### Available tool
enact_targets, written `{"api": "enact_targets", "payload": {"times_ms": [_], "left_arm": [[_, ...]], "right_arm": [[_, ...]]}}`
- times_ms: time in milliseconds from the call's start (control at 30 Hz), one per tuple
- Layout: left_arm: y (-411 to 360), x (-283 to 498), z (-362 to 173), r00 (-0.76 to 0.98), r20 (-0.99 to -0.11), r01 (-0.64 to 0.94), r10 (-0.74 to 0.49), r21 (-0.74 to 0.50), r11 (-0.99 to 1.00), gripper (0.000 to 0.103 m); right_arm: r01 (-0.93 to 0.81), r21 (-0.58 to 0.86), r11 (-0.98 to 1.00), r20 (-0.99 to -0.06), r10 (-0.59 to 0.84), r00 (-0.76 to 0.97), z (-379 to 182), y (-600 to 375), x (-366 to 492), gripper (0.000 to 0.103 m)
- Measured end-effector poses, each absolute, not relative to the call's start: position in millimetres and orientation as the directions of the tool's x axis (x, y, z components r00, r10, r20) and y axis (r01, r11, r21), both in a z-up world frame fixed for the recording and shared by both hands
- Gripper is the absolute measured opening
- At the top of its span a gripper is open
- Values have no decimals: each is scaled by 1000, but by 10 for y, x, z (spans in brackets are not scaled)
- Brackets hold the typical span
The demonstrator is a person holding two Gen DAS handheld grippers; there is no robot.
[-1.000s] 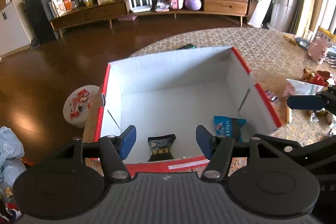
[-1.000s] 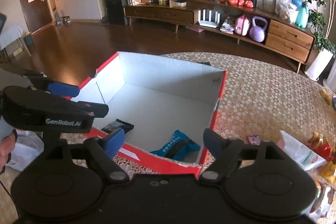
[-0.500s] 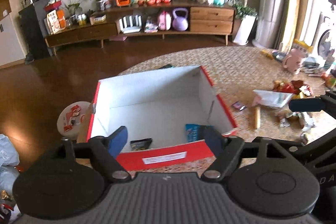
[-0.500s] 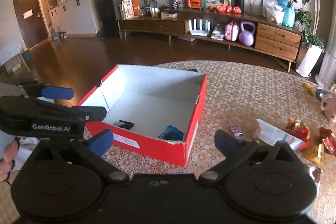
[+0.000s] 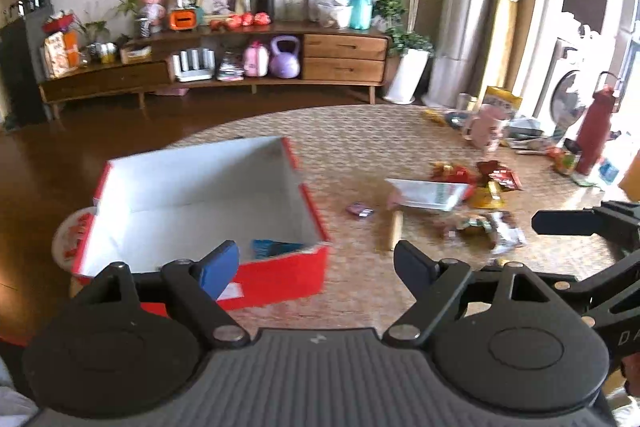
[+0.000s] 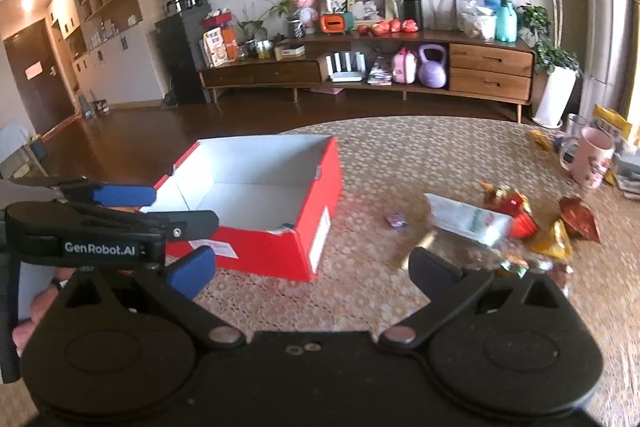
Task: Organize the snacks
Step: 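Open both tools to drop the snacks and lift them out of the box, then grasp the cream stick snack with the left tool while the right tool grasps the brown cylinder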
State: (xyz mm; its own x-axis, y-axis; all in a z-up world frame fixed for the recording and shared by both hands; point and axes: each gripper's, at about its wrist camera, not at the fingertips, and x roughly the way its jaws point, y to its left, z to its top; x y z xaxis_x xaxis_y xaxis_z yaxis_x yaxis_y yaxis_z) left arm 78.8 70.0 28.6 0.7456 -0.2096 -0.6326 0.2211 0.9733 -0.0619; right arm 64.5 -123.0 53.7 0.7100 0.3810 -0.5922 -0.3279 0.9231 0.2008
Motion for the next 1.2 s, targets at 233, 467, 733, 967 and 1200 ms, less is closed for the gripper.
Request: {"api": "enact_targets", "payload": {"times_ms": [233, 467, 733, 967, 1200], "left_arm": [[351, 785, 125, 710, -645, 289, -283, -99, 952, 85], [-3, 932, -137, 671, -668, 347, -321, -99, 932, 85], [-309, 1253, -473, 625, -710, 372, -324, -95, 923, 85], [-576, 1573, -717, 628, -727, 377, -277, -27, 926, 84], [-748, 2048, -944, 623, -748, 344, -229, -1, 939, 70]], "right_arm": [[-268, 168, 949, -586, 314, 747, 368, -1623, 391, 103], [-219, 136, 966, -601, 256, 757, 86, -1976, 264, 103], [-156, 120, 980, -646, 197, 738, -276, -2307, 425, 101], [-64, 182, 981, -667, 171, 725, -531, -2508, 692, 91], [59, 281, 958, -701, 163, 695, -752, -2637, 1015, 78]]}}
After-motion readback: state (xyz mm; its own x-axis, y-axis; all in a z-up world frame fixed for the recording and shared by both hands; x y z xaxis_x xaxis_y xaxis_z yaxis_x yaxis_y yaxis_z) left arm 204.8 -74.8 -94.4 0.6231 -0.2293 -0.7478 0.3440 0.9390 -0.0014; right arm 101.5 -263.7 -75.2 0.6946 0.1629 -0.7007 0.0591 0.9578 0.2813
